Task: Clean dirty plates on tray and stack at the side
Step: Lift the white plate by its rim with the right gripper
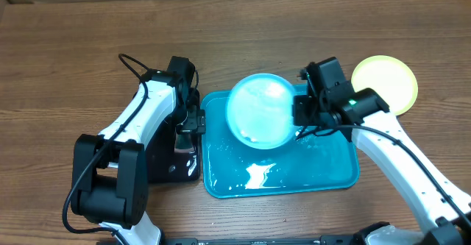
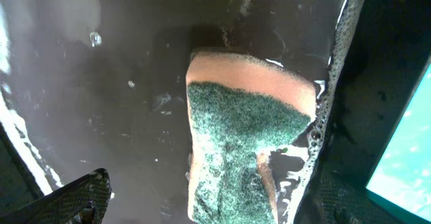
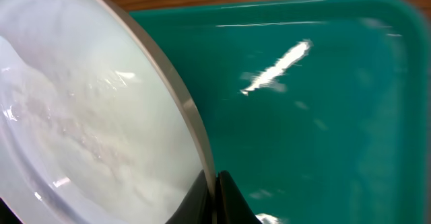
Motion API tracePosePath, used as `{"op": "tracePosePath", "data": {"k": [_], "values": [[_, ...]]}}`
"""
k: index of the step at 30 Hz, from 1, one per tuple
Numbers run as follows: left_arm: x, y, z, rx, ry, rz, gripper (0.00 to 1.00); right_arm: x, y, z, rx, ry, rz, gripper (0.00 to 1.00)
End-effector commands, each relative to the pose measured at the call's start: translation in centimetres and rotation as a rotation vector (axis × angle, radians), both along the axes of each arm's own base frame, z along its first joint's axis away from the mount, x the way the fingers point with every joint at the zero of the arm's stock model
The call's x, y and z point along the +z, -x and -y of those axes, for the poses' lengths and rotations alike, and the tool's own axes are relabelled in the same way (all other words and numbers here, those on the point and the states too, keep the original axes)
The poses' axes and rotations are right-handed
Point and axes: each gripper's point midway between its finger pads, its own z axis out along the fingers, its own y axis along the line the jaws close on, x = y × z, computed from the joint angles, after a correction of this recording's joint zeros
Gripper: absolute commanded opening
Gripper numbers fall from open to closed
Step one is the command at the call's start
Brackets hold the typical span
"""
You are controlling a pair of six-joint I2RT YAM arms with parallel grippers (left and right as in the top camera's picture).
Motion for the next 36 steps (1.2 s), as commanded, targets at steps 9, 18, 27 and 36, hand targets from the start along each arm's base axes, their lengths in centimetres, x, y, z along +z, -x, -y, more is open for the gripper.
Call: {"op": "tracePosePath", "data": {"k": [9,18,27,36], "values": [[-0.1,0.6,0.1,0.005,0.008,-0.02,1.0,3.0,1.3,8.7,-0.244,0.389,0.08,0.04],[-0.1,0.6,0.1,0.005,0.008,-0.02,1.0,5.0,0.0,9.7,-0.304,0.432,0.162,0.04],[-0.1,0.6,0.1,0.005,0.008,-0.02,1.0,9.6,-3.4,7.2,-0.366,0.246,0.317,0.04],[-0.1,0.7,0.1,0.005,0.008,-0.023,1.0,10.4,-4.3,0.2,-0.25,-0.143,0.271,0.04]]}}
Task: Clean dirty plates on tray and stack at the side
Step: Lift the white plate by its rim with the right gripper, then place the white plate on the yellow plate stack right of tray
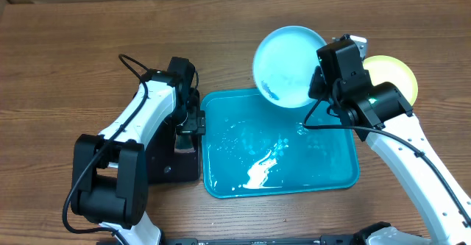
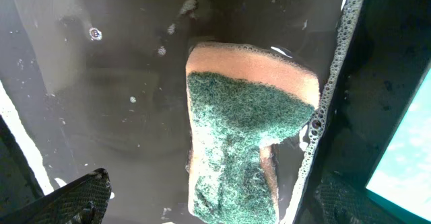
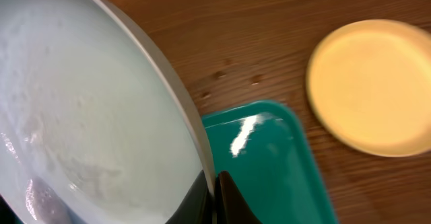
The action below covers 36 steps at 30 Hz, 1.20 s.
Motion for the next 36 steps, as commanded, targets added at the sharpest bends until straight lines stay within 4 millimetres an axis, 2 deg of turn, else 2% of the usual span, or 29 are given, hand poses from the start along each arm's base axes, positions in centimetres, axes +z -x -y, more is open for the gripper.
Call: {"op": "tracePosePath", "data": {"k": [1,5,9,15,19,24,26,31,36], "values": [[-0.1,0.4,0.1,0.005,0.007,-0.009,1.0,2.0,0.5,-3.8,0.107,-0.208,0.005,0.04],[-0.1,0.3,0.1,0.005,0.007,-0.009,1.0,1.9,0.5,-3.7,0.109,-0.199,0.002,0.04],[-0.1,0.3,0.1,0.004,0.007,-0.008,1.0,2.4,0.2,-3.0,0.192,-0.077,0.037,0.04],[-0.1,0.2,0.1,0.003,0.008,-0.004,0.99,5.0,0.0,-2.1,0.301,0.106,0.085,0.04],[-0.1,0.2,0.2,0.003,0.008,-0.001,0.99,6.0,0.5,0.4,0.279,0.299,0.074,0.04],[-0.2,-0.2,0.2,0.004,0.012,0.016,1.0,5.5,2.2,4.6,0.197,0.529,-0.027,0.04],[-0.2,-0.4,0.3,0.004,0.014,0.022,1.0,5.2,2.9,5.5,0.187,0.575,-0.065,0.04],[-0.2,-0.6,0.3,0.004,0.016,0.031,1.0,5.0,4.2,5.4,0.213,0.641,-0.108,0.04],[-0.2,-0.6,0.3,0.004,0.016,0.03,0.99,6.4,5.1,4.5,0.254,0.828,-0.076,0.04]]}}
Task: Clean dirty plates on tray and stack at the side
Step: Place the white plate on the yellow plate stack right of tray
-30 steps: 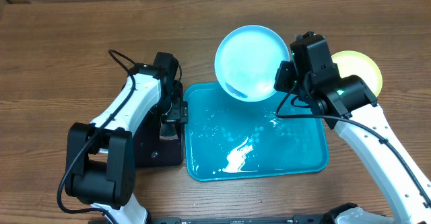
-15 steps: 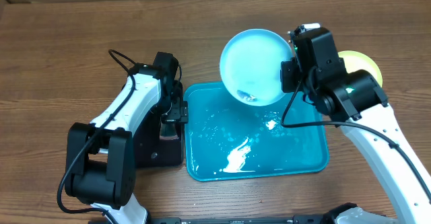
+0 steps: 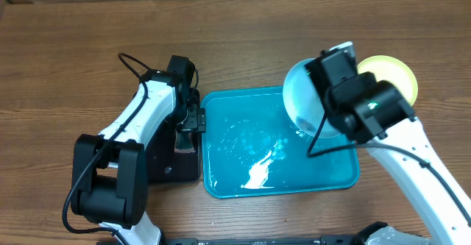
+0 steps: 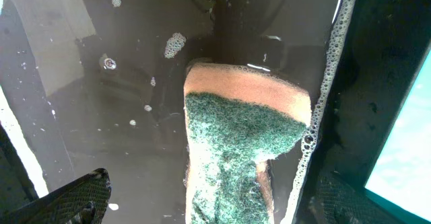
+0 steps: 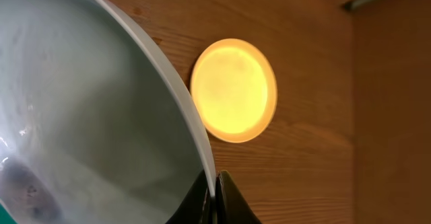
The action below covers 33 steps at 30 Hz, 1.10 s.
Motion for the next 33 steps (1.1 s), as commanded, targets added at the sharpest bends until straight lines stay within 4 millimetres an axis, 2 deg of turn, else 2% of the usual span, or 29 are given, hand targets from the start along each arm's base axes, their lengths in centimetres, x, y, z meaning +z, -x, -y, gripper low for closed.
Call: {"op": "tracePosePath", "data": {"k": [1,5,9,14,19,26,33], "values": [[-0.1,0.3,0.2,0.003,0.009,-0.005,1.0,3.2,0.2,-0.2,0.037,0.148,0.108,0.04],[-0.1,0.3,0.2,0.003,0.009,-0.005,0.99,5.1,0.7,-1.4,0.089,0.283,0.178,0.04],[-0.1,0.3,0.1,0.003,0.008,-0.007,1.0,6.8,1.1,-1.5,0.092,0.38,0.245,0.04],[-0.1,0.4,0.1,0.003,0.007,-0.013,1.0,7.6,1.3,-1.7,0.094,0.42,0.275,0.04],[-0.1,0.4,0.1,0.003,0.007,-0.012,1.0,10.2,1.7,-1.9,0.073,0.532,0.383,0.04],[-0.1,0.4,0.1,0.003,0.007,-0.012,1.0,10.9,2.2,-3.3,0.117,0.561,0.415,0.04],[-0.1,0.4,0.1,0.003,0.007,-0.012,1.0,11.2,2.4,-3.5,0.118,0.566,0.433,0.04]]}}
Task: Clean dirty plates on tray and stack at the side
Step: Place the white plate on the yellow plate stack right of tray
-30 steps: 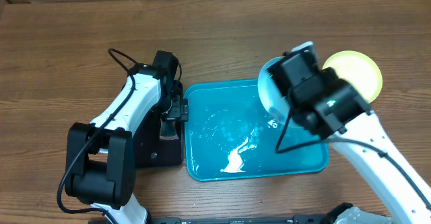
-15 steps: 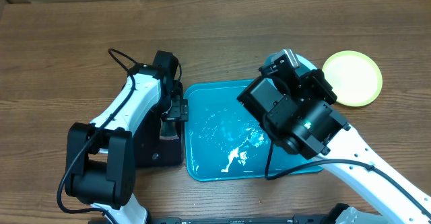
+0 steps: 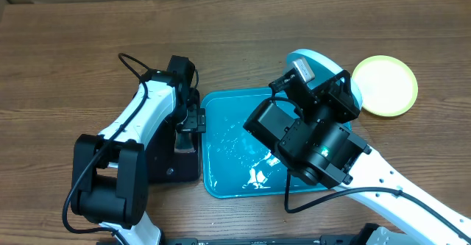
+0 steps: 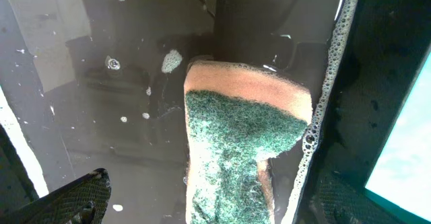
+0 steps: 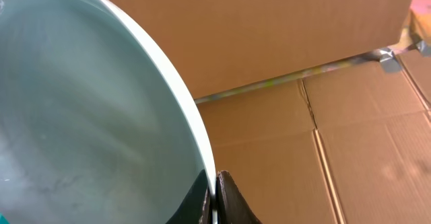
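Observation:
My right gripper (image 5: 214,198) is shut on the rim of a pale blue plate (image 5: 87,116), wet and held on edge high above the teal tray (image 3: 228,146). In the overhead view only the blue plate's rim (image 3: 321,59) shows behind the raised right arm. A yellow-green plate (image 3: 384,85) lies on the table right of the tray. My left gripper (image 4: 212,207) is open over a black basin (image 4: 114,116), its fingers on either side of a green-and-orange sponge (image 4: 236,143) lying in soapy water.
The tray holds a film of water and no plates. The black basin (image 3: 171,168) sits against the tray's left edge. Cardboard boxes (image 5: 303,62) stand beyond the table. The raised right arm (image 3: 316,142) hides much of the tray's right half from above.
The right arm has risen and swung up, so the wrist view now faces cardboard boxes instead of the table and yellow plate. It still pinches the blue plate. The left arm has not moved.
The right gripper first held the blue plate tilted over the tray. Then it held it beyond the tray's far edge, then steeply tilted above the tray's right side near the yellow plate, and now high up. The left gripper stayed open over the sponge throughout.

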Motion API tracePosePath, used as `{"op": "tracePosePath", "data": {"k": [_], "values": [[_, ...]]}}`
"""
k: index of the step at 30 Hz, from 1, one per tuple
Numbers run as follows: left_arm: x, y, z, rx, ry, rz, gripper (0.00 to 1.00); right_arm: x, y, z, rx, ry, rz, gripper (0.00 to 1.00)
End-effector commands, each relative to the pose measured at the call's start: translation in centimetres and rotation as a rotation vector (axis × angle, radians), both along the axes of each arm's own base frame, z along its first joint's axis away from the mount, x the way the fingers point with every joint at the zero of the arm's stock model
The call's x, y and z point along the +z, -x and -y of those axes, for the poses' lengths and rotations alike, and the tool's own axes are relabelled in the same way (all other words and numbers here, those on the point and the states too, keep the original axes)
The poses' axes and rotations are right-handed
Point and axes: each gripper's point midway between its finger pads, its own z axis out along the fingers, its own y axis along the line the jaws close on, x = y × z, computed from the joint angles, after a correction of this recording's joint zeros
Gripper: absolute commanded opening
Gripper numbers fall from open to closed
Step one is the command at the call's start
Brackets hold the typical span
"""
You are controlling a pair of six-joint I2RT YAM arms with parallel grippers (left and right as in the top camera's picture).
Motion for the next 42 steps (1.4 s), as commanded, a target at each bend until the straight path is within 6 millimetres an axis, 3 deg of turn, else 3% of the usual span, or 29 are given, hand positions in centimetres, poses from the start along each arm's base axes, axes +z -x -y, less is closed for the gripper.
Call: {"op": "tracePosePath", "data": {"k": [1,16,19,22,24,26,30,32,35,39,42], "values": [[-0.1,0.3,0.1,0.003,0.008,-0.008,1.0,1.8,0.3,0.4,-0.012,-0.013,0.065,0.04],[-0.1,0.3,0.1,0.003,0.008,-0.008,1.0,1.7,0.1,0.1,-0.007,-0.048,0.073,0.04],[-0.1,0.3,0.1,0.003,0.008,-0.007,1.0,-1.7,-0.5,-2.1,0.059,-0.281,-0.041,0.04],[-0.1,0.3,0.1,0.007,0.008,-0.006,1.0,-7.5,0.0,-5.7,0.067,-0.744,-0.279,0.04],[-0.1,0.4,0.1,0.011,0.008,-0.009,0.99,-10.7,0.3,-7.0,-0.007,-0.983,-0.41,0.04],[-0.1,0.4,0.1,0.015,0.007,-0.012,1.0,-13.1,-0.2,-5.9,-0.138,-1.094,-0.431,0.04],[-0.1,0.5,0.1,0.014,0.007,-0.013,1.0,-17.8,-1.2,-1.1,-0.409,-1.134,-0.418,0.04],[-0.1,0.5,0.1,0.014,0.007,-0.013,1.0,-19.2,-1.9,0.5,-0.488,-1.174,-0.426,0.04],[-0.1,0.4,0.1,0.017,0.008,-0.009,0.99,-19.9,-3.7,3.2,-0.581,-1.297,-0.395,0.04],[-0.1,0.4,0.1,0.033,0.007,-0.008,0.99,-19.2,-6.7,6.8,-0.631,-1.554,-0.308,0.04],[-0.1,0.4,0.1,0.033,0.007,-0.007,0.99,-19.1,-7.7,11.5,-0.723,-1.684,-0.2,0.04]]}}
